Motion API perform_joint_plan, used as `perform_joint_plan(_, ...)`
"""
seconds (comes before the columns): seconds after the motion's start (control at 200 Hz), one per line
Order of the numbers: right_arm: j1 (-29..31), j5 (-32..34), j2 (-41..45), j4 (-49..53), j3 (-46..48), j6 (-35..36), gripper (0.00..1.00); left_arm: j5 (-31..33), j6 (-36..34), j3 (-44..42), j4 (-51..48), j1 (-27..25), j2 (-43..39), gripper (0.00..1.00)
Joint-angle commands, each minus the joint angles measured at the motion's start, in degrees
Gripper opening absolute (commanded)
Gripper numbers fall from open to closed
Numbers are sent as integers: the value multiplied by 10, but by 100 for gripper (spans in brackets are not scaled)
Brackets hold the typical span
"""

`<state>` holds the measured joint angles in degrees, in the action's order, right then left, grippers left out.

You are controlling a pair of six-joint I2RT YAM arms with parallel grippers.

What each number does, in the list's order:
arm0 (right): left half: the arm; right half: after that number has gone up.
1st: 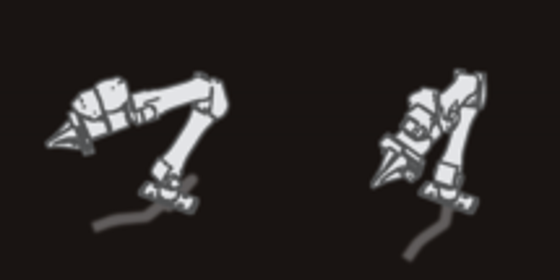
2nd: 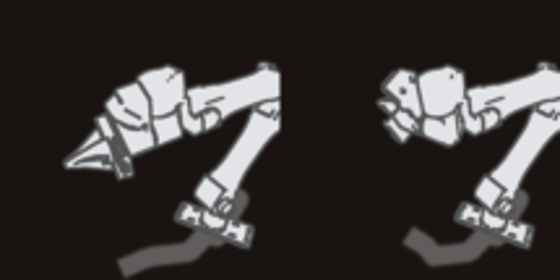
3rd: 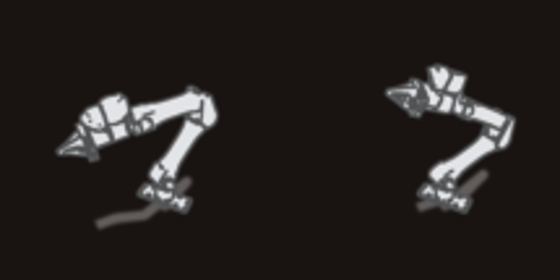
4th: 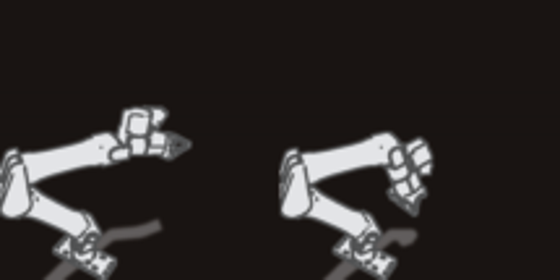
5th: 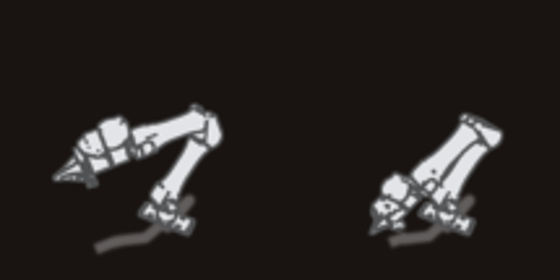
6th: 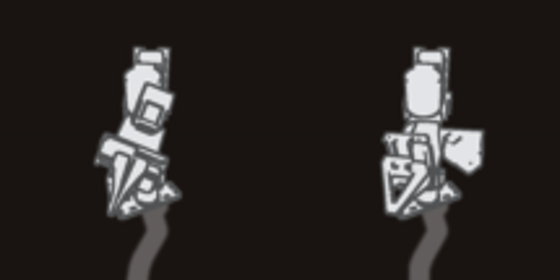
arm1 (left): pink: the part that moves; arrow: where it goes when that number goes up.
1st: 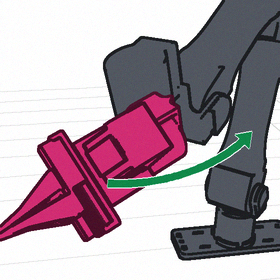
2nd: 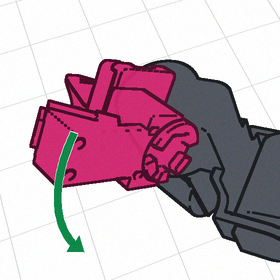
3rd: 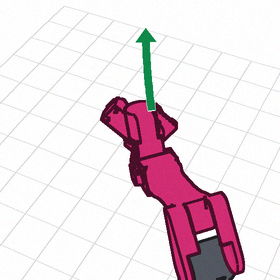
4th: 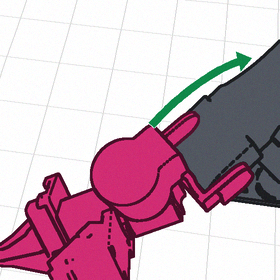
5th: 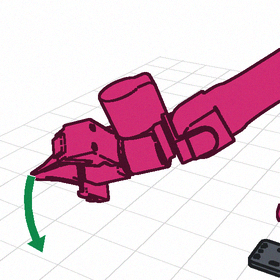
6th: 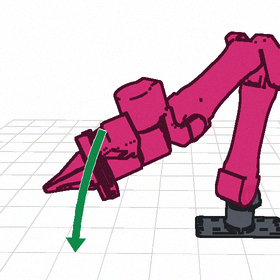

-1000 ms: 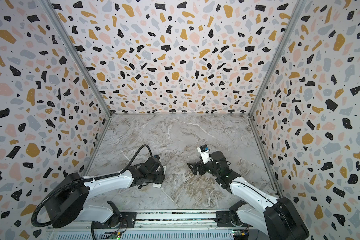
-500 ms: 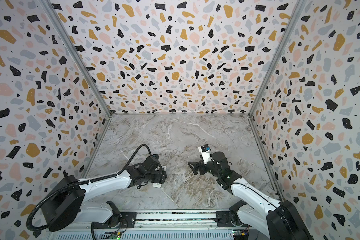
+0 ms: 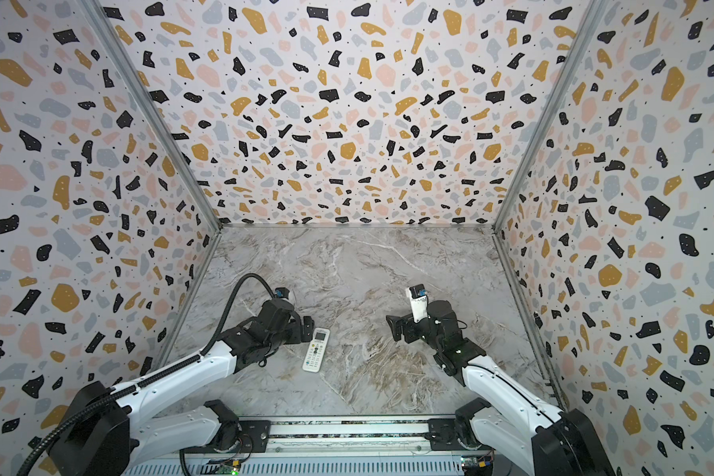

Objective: Load the batteries into the remote control
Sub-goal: 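Open the left gripper and lift it away from the remote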

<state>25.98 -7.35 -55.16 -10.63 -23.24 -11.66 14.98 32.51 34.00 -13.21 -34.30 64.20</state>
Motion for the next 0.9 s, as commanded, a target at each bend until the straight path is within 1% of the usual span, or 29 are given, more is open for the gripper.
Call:
perform_joint_plan(0.0,-18,62,30,4,7,-2,99,148,-6,-13,32,8,-42,100)
perform_joint_plan(0.12,-39,120,61,-6,24,-9,99,251,-12,-51,90,13,-101,100)
perform_joint_plan(0.21,-53,186,90,-3,38,-16,99,325,-15,-68,117,17,-131,100)
perform_joint_plan(0.35,-84,191,135,-41,76,-18,99,437,-44,-85,157,18,-148,99)
perform_joint_plan(0.44,-90,230,138,-63,93,-30,99,518,-59,-104,205,19,-143,99)
perform_joint_plan(0.531,-92,317,141,-61,96,-62,99,548,-106,-129,271,20,-128,99)
perform_joint_plan(0.541,-92,327,143,-61,97,-65,99,551,-111,-132,291,20,-125,99)
perform_joint_plan(0.591,-92,354,154,-79,107,-64,99,578,-138,-146,337,20,-109,99)
perform_joint_plan(0.646,-93,351,168,-118,125,-41,99,607,-166,-158,379,22,-87,99)
perform_joint_plan(0.731,-93,335,173,-210,161,38,99,630,-200,-171,437,29,-50,100)
perform_joint_plan(0.816,-96,338,154,-317,217,89,99,617,-214,-191,494,43,-19,100)
perform_joint_plan(0.891,-105,321,118,-347,232,105,99,590,-238,-223,575,56,-3,99)
